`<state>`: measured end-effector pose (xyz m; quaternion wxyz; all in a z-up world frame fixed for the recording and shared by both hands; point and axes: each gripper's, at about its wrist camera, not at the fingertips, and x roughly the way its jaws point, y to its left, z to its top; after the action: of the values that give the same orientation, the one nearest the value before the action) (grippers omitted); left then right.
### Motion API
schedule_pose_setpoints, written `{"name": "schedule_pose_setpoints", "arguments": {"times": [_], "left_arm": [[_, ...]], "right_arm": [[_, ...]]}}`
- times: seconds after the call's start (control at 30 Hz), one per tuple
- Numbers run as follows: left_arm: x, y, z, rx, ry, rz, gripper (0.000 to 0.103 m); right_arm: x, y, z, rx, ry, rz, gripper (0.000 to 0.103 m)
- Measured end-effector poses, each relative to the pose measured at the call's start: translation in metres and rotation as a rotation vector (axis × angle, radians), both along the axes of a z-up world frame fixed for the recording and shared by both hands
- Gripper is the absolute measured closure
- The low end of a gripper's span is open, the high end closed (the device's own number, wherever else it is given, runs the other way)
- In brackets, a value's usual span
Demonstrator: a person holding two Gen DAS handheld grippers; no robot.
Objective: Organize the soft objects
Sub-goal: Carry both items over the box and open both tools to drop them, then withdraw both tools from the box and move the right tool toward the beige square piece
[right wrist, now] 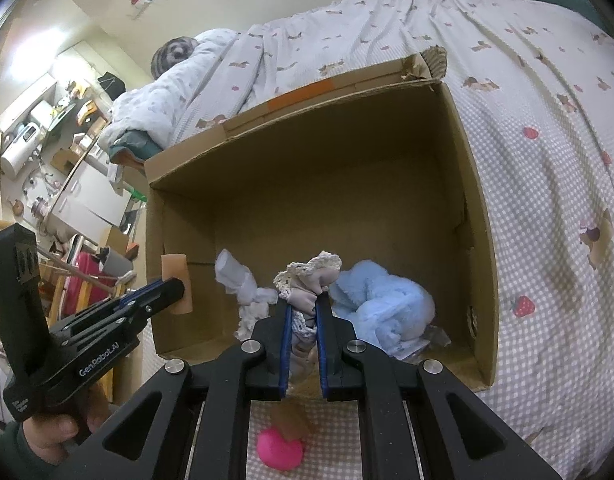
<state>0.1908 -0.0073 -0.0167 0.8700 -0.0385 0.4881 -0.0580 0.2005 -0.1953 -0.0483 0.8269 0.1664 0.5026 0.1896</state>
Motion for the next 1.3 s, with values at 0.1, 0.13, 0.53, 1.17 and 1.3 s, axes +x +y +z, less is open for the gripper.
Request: {"name": "schedule_pose_setpoints", "arguments": {"times": [0.1, 0.13, 0.53, 1.17, 1.3], "left_arm": [[0.001, 0.001, -0.002, -0.006, 0.017, 0.011, 0.078], [0.001, 0.001, -0.003, -0.008, 0.02, 0.011, 0.069], [-0.005, -0.008, 0.006, 0.065, -0.034, 0.002, 0.036], [-0.008, 0.004, 0.006, 0.004, -0.011, 0.034, 0.036], [-0.011, 0.006, 0.01, 0.001, -0.012, 0.047, 0.036]], "right_arm": [[0.0, 0.0, 0.0, 0.0, 0.001, -0.001, 0.091], [-0.001, 0.0, 0.0, 0.001, 0.0, -0.001, 0.091], [-0.003, -0.016, 0.006, 0.022, -0.019, -0.122, 0.014], [-0.001, -0.025, 0.004, 0.037, 0.0, -0.154, 0.014], [-0.004, -0.028, 0.006, 0.045, 0.0, -0.163, 0.014]]}}
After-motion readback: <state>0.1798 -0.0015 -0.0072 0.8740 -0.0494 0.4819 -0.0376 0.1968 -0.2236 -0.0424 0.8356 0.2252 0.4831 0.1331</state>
